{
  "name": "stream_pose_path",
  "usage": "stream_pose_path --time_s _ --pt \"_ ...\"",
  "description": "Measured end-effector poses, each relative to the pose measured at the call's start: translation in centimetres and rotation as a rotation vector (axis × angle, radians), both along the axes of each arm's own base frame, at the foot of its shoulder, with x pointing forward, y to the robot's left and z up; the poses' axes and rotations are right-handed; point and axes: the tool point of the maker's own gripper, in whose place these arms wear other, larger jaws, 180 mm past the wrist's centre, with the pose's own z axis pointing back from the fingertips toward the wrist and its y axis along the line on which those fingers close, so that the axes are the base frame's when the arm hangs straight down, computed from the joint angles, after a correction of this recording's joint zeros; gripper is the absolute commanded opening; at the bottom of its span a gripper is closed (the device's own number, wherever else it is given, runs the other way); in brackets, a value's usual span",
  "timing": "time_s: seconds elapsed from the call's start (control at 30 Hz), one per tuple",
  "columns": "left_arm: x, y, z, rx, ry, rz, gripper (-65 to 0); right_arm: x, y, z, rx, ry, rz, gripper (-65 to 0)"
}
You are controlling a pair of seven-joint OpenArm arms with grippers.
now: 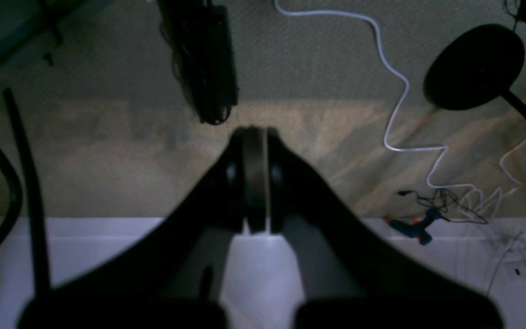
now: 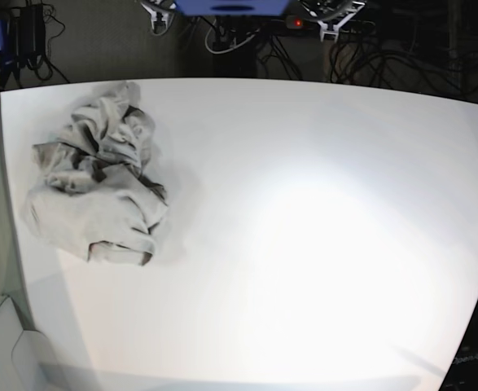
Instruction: Layout the t-shirt on the table in an organized manner, then fold the t-shirt properly
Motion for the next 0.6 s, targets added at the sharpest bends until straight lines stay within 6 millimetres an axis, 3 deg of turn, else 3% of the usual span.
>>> stream_pose_path --time_s 0.17,0.6 --pt "0.0 -1.4 -0.1 -0.022 0.000 0.001 -65.0 0.0 0.0 0.0 0.000 0.000 0.000 -65.0" --pt "0.1 -1.0 0.0 -0.015 -0.002 0.001 -65.0 0.0 0.0 0.0 0.001 0.000 0.002 -65.0"
